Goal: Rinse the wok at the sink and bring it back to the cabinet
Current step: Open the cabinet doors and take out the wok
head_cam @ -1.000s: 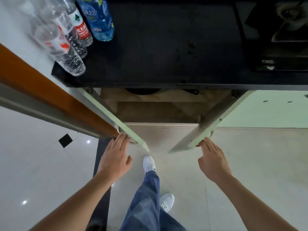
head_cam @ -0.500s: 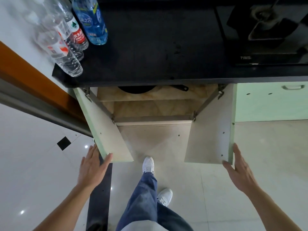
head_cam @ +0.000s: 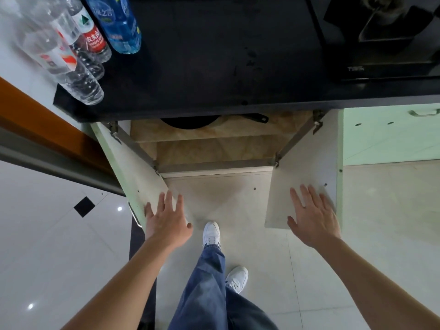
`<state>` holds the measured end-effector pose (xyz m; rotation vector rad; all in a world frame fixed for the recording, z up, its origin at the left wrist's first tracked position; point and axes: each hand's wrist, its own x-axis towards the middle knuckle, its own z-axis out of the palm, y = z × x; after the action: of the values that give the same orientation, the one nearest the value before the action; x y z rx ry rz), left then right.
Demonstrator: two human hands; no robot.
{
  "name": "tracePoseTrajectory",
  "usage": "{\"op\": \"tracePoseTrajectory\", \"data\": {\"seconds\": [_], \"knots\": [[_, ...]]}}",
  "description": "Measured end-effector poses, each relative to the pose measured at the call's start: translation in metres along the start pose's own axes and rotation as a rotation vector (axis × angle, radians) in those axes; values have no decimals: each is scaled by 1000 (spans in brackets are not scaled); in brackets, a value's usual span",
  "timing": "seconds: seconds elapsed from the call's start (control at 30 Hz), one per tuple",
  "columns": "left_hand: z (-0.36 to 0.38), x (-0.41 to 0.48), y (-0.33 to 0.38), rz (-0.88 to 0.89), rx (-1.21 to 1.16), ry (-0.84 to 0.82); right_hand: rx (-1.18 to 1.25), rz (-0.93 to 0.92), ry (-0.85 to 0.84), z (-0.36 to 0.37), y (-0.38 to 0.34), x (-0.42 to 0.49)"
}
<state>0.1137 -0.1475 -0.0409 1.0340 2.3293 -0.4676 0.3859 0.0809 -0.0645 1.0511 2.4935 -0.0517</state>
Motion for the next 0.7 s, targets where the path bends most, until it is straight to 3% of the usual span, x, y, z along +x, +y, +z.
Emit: {"op": "tracePoseTrajectory", "data": {"seconds": [0.17,0.47,0.7], "knots": [[28,-3,-35,-90,3,-42,-18,4,-58,21,26,-2],[57,10,-97,-200,-45,61,-33,104,-88,44,63,13],[27,69,-33,54,-108,234,13,65,3,28,30,70]]}}
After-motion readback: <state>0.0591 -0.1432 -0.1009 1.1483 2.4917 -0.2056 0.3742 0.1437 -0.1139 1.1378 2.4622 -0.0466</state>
